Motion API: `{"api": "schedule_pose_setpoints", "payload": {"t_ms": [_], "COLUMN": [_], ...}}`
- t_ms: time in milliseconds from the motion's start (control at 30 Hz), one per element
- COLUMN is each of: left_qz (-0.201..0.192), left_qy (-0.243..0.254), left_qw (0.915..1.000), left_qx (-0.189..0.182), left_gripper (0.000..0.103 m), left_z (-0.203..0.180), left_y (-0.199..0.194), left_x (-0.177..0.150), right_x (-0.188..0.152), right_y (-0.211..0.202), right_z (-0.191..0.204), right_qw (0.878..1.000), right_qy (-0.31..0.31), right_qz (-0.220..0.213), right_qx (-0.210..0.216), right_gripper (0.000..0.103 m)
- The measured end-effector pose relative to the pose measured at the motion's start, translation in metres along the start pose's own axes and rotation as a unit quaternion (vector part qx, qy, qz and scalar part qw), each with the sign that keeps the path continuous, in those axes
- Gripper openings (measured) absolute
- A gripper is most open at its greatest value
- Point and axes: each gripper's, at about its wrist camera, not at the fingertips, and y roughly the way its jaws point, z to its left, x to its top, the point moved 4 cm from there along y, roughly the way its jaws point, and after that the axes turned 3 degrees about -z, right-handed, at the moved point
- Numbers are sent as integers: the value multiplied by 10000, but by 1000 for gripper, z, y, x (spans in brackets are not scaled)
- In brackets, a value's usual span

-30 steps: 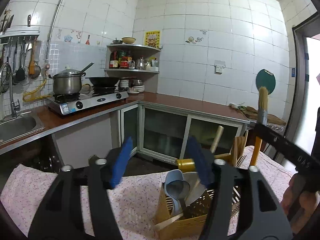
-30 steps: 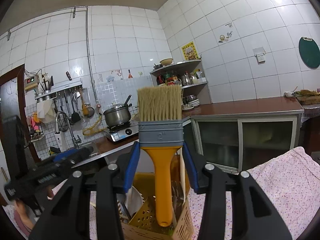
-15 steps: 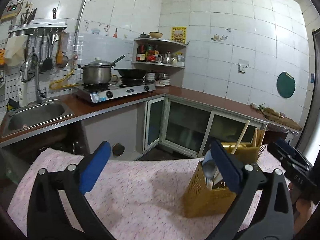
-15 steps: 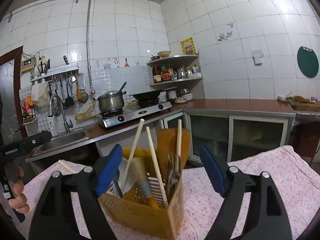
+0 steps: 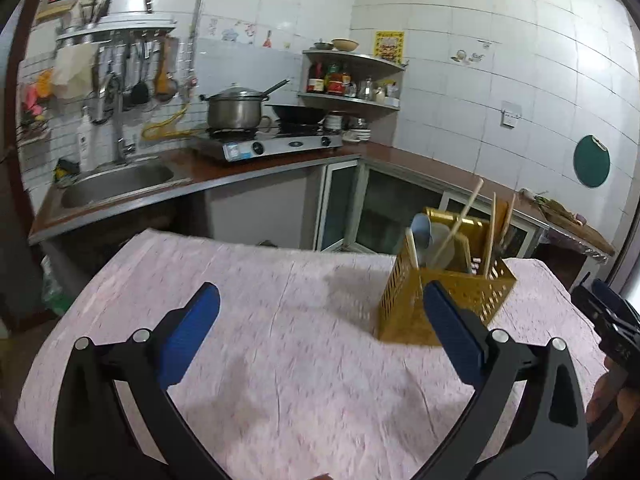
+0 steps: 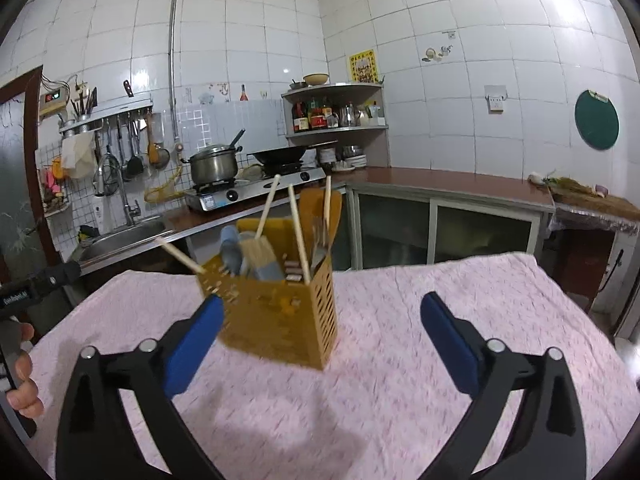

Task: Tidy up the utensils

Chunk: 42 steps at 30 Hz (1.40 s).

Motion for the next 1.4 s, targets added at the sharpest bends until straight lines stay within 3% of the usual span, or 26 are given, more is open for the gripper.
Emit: {"api": "schedule_pose_setpoints", "payload": {"t_ms": [333, 933, 1400], "left_qz": [-84, -286, -426], "left_qy": [74, 190, 277], "left_qw": [9997, 9987, 9980], "left_qx": [237, 389, 362], "left_gripper": [98, 98, 98], "left_z": [-6, -2, -13], "left_y": [-54, -67, -78], "left_x": [-30, -15, -20], "right_x": [-19, -1, 5], "right_y": [-20, -19, -37], "right_z": [19, 33, 23], "right_qw": [9994, 9993, 9997], "right_qy": [-227, -234, -231], "right_qz": [117, -18, -79], "right_qx": [243, 282, -38], "right_gripper": [99, 99, 99]}}
